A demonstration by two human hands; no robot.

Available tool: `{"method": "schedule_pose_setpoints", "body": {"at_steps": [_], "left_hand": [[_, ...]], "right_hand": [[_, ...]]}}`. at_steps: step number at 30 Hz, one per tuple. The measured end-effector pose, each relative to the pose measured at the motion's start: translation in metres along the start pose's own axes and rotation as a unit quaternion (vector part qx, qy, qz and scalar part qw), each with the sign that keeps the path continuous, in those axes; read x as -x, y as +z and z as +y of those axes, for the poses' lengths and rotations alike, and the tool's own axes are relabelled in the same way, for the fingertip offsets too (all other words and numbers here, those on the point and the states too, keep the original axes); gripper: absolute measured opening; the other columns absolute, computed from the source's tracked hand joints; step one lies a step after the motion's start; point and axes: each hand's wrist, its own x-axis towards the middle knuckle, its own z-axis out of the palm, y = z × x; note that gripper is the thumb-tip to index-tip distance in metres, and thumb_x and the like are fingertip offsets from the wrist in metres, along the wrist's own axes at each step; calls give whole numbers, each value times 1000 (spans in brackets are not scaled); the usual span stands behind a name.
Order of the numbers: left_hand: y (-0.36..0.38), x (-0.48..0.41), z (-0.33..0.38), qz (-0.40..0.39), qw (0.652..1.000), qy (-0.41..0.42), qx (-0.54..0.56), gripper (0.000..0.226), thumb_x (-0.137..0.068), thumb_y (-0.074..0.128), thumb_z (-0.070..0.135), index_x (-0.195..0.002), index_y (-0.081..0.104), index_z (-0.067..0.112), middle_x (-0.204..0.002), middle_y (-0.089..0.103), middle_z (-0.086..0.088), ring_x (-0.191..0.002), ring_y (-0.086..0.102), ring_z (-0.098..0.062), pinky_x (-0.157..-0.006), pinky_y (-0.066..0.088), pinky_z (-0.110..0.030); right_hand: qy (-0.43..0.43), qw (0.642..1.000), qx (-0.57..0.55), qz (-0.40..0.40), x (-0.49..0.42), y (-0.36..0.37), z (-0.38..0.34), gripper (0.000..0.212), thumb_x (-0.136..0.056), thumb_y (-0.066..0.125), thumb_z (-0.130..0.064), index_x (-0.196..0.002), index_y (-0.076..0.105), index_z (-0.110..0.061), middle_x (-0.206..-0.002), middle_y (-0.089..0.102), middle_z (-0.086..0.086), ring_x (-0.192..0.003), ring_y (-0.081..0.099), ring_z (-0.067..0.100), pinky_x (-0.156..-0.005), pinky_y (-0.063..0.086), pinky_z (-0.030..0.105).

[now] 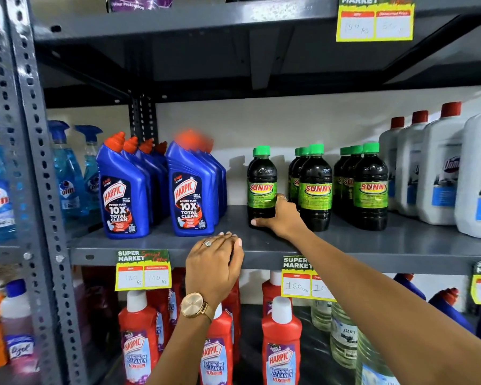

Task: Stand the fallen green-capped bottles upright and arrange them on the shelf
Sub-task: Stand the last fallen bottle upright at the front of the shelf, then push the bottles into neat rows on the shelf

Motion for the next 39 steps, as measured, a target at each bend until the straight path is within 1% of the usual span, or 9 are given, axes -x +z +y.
{"method": "schedule_pose_setpoints", "body": {"at_steps": [13,18,21,23,26,29,31,35,39], "left_hand": [[0,-1,2,7,1000,-10,10,32,-87,46,26,-79,75,16,-83,75,3,-78,70,-14,-73,51,-26],[-17,-13,7,-83,994,-69,-4,30,-90,46,34,-68,61,21,-59,58,6,-55,55,-17,-53,30,-24],[-22,-37,10,-169,982,-90,-7,28,-91,47,42,-99,62,20,-90,69,-2,-84,62,-23,-62,38,-28],[-15,-59,15,-250,963,-92,43,44,-88,59,40,-122,48,14,-114,63,-8,-105,58,-28,-77,46,-35],[11,-86,22,-329,916,-167,156,79,-73,78,38,-130,31,9,-124,52,-13,-113,52,-31,-93,44,-38],[40,-97,25,-343,884,-244,202,97,-60,86,42,-129,25,10,-128,47,-12,-115,51,-30,-99,43,-41],[50,-100,27,-344,879,-270,189,101,-62,84,44,-133,21,8,-131,46,-14,-120,48,-33,-100,41,-41],[57,-102,22,-341,884,-279,158,93,-68,78,49,-135,26,9,-137,45,-14,-128,40,-35,-103,38,-42],[64,-101,14,-331,882,-283,179,78,-68,78,48,-127,41,15,-131,53,-10,-122,46,-31,-102,40,-44]], "right_hand": [[-4,998,-39,-49,-4,-1,3,80,-71,83,-28,-136,42,-7,-131,61,15,-122,57,31,-105,44,39],[-12,996,-48,-70,8,-11,-3,83,-69,82,-38,-135,43,-6,-127,63,11,-118,58,26,-96,46,32],[-32,998,4,-46,26,-36,1,52,-70,79,-47,-94,70,-2,-86,72,9,-78,65,18,-66,45,25],[-4,999,43,0,39,-60,15,48,-70,78,-48,-63,65,-3,-58,59,7,-52,51,17,-54,37,24],[80,990,71,90,50,-94,41,56,-65,83,-45,-87,66,4,-88,70,17,-84,67,31,-69,47,31],[123,986,104,43,46,-100,53,104,-61,86,-44,-134,35,10,-132,51,23,-122,52,39,-98,44,43],[123,990,74,1,39,-97,54,114,-63,86,-41,-141,21,11,-140,45,24,-129,46,39,-106,40,45],[121,992,-23,-23,20,-93,52,75,-69,85,-26,-123,42,3,-133,53,20,-123,52,34,-94,43,34],[100,994,-37,-33,11,-87,56,74,-71,84,-25,-128,44,3,-131,55,21,-122,53,34,-98,43,36]]}}
